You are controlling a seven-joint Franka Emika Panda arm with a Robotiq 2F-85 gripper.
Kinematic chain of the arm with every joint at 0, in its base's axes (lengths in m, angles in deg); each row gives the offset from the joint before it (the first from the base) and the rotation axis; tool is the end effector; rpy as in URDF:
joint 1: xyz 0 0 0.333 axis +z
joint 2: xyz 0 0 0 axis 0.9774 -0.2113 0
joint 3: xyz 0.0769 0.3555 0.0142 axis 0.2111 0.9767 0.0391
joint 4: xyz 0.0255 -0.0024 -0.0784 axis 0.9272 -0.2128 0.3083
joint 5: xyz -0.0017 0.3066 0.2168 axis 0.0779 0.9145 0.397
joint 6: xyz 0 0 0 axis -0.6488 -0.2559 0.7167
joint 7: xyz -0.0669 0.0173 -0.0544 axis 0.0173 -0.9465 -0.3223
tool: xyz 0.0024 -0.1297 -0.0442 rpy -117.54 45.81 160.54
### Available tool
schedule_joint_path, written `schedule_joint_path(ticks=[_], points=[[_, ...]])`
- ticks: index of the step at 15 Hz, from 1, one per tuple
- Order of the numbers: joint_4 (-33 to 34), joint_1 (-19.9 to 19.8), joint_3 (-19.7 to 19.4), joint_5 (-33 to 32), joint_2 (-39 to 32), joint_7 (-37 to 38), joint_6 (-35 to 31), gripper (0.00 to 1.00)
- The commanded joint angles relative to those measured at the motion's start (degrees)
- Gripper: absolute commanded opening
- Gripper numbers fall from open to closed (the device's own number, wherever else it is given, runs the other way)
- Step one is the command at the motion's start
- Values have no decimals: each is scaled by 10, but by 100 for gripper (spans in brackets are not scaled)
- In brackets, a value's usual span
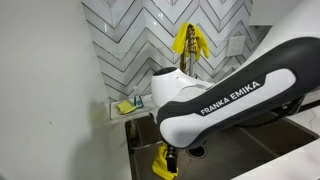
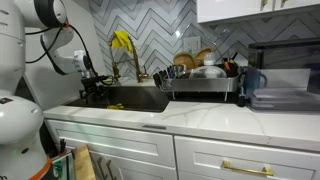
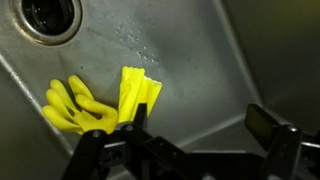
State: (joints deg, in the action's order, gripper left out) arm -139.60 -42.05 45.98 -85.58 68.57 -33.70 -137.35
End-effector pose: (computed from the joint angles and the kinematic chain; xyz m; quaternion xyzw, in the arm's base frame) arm 0.2790 0.5133 0.3158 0.6570 0.7531 -0.0226 0.0256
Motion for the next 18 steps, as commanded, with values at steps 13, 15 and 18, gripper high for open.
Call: schedule_joint_path(ticks=[13, 15, 18], points=[[-56, 9, -49, -52, -52, 133, -217, 100], [-50, 16, -59, -57, -73, 152, -241, 100], [-49, 23, -75, -60, -91, 167, -279, 100]])
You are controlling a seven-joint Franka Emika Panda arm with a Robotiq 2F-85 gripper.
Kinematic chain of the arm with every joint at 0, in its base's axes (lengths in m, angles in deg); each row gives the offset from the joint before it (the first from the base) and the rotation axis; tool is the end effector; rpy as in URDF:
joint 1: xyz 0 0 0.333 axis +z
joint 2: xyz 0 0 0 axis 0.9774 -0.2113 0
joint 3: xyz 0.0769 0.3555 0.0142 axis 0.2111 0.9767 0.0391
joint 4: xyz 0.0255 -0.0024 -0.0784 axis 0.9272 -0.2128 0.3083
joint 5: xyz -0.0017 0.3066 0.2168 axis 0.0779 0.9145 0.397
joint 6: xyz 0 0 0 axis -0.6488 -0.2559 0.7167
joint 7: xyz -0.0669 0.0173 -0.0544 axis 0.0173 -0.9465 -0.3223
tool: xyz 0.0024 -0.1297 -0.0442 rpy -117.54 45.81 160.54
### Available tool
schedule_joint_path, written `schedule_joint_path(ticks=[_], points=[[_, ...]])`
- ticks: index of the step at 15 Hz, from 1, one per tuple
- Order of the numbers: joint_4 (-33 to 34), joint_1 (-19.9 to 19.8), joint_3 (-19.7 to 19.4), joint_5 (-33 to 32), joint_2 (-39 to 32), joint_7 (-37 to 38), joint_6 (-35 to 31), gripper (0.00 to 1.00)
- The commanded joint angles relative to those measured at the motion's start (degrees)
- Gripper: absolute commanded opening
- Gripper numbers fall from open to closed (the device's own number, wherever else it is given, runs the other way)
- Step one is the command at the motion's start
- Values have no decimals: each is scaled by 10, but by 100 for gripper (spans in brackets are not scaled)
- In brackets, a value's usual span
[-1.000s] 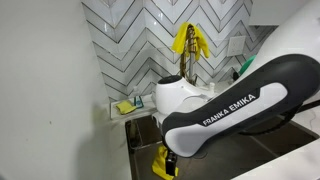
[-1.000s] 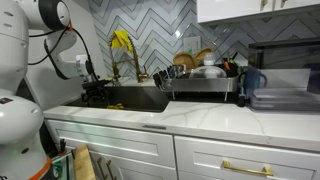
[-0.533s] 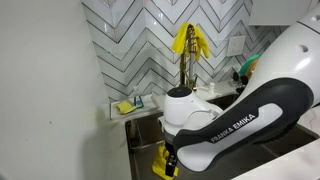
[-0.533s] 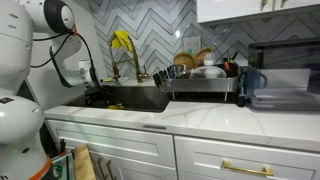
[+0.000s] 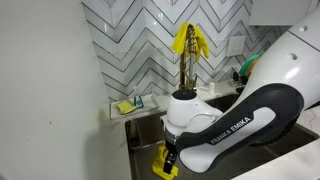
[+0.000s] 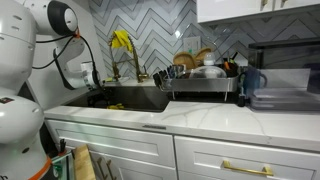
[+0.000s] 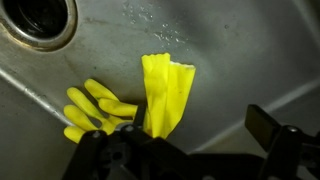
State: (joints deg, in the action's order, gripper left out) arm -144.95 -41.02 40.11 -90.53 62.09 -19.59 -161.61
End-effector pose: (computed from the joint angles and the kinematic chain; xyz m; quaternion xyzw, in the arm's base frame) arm 0.3094 0.5128 0.2492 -0.7383 -0.6698 -0.0737 0.0282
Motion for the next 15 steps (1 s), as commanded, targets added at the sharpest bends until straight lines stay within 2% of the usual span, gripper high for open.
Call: schedule_joint_path(ticks=[1, 8, 9, 11, 12, 15], points=[[7, 14, -21, -9, -33, 29, -45, 100], [48, 48, -62, -11, -91, 37, -117, 100], [55, 52, -65, -8, -99, 37, -123, 97], [66, 58, -70, -4, -112, 37, -134, 72], [70, 62, -75, -3, -116, 39, -139, 72], [79, 70, -84, 0, -126, 44, -149, 46]])
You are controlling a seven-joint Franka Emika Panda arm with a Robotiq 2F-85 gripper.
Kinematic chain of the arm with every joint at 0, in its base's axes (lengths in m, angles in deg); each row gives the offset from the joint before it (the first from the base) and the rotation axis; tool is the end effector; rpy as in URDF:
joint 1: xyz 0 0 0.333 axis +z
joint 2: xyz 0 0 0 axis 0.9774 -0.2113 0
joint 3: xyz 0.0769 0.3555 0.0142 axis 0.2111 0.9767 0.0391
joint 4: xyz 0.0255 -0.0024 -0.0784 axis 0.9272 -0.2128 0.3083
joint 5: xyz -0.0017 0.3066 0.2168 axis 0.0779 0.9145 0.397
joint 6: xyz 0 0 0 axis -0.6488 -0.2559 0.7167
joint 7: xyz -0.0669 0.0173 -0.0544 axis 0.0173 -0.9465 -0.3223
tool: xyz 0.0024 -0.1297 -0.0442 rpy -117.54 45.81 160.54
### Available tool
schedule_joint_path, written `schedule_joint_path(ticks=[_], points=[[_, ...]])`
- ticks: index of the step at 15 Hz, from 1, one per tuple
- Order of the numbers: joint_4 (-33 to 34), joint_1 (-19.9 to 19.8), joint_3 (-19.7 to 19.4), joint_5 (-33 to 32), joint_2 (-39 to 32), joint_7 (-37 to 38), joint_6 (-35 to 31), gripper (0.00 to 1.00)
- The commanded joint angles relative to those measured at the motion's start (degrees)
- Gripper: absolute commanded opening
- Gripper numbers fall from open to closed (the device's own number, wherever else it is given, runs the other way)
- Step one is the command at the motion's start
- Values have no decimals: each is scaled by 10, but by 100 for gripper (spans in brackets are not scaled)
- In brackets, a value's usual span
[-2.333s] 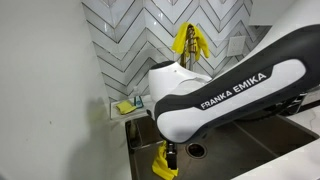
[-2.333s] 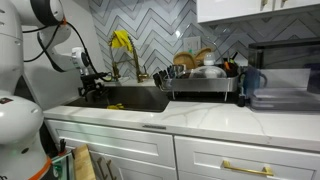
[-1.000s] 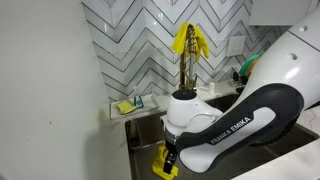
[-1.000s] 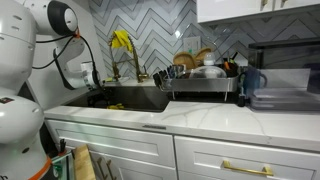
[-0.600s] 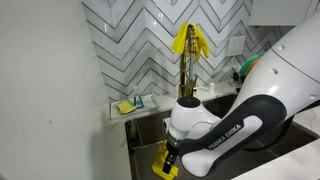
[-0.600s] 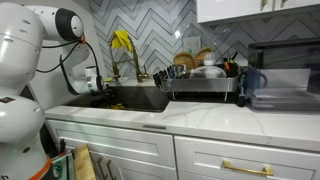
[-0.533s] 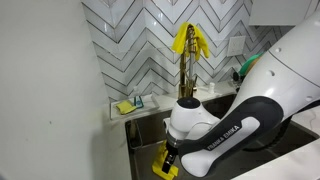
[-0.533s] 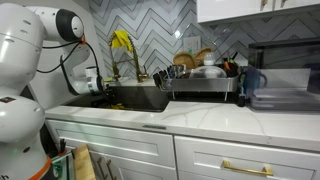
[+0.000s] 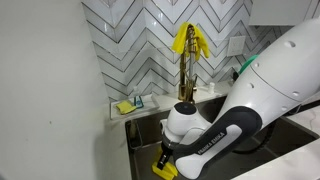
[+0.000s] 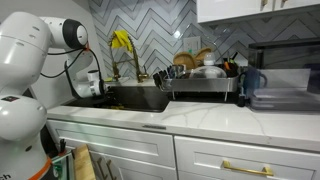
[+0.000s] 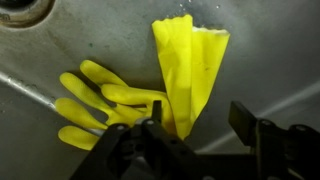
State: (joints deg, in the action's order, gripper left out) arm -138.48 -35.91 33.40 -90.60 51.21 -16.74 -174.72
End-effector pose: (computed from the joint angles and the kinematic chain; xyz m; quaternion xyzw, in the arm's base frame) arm 0.3413 0.5479 0.1931 -0.7577 -0.6354 -0.1289 0.0749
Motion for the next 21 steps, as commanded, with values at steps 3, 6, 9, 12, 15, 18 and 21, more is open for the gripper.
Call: schedule_joint_path(ticks=[3, 6, 9, 12, 15, 18, 21], points=[[20, 27, -28, 1, -22, 22, -20, 24], [22, 30, -32, 2, -25, 24, -25, 2], [23, 32, -34, 4, -27, 26, -26, 0], [15, 37, -43, 1, -13, 31, -24, 0], [-8, 53, -62, -3, 25, 50, -18, 0], [-23, 69, -77, -3, 57, 68, -8, 0], [-35, 74, -76, 0, 84, 75, 6, 0]])
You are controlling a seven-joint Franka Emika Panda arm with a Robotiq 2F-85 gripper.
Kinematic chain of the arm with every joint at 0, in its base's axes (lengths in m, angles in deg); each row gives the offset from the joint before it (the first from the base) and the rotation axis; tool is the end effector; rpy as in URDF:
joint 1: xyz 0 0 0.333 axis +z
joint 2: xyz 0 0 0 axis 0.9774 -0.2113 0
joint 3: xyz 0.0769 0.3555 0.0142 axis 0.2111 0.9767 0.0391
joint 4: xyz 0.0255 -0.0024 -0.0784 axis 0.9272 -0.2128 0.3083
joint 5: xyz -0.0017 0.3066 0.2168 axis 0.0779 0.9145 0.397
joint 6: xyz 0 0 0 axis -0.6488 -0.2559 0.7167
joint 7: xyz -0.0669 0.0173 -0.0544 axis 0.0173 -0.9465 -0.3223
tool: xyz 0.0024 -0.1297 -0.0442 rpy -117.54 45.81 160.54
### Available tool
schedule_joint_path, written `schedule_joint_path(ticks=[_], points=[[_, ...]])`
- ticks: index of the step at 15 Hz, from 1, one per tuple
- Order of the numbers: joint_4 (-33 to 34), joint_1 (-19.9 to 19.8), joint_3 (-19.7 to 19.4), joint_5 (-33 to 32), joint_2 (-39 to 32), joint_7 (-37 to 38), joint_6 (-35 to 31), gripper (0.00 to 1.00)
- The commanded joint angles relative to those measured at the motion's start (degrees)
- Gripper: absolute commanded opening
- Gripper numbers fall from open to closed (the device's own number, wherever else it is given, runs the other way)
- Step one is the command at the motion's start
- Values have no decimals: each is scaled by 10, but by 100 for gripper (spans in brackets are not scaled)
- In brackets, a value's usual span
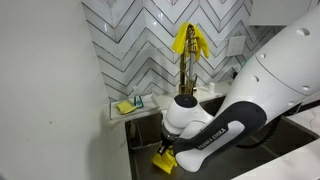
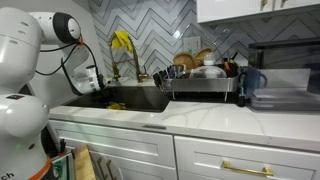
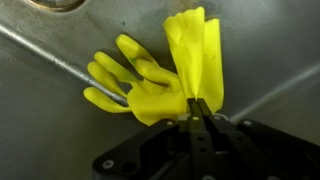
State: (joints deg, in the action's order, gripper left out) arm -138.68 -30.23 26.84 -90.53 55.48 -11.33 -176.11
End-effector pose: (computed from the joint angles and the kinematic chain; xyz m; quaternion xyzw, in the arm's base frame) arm 0.3504 0.5516 0.2324 -0.7766 -0.6026 -0.1735 0.0607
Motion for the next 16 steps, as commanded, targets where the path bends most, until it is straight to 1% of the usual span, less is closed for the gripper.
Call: schedule_joint_path(ticks=[1, 5, 9, 10, 11, 12, 14, 16], points=[[-38, 17, -8, -1, 51, 22, 31, 0], [-63, 26, -14, -24, 110, 31, 106, 0], [-72, 16, 1, -51, 175, 45, 202, 0], [-74, 10, 10, -51, 191, 49, 224, 0], [-78, 9, 14, -71, 207, 44, 248, 0], [-45, -10, 26, -49, 163, 29, 219, 1], [-54, -12, 33, -58, 189, 30, 244, 1], [-61, -13, 34, -61, 197, 30, 246, 1]])
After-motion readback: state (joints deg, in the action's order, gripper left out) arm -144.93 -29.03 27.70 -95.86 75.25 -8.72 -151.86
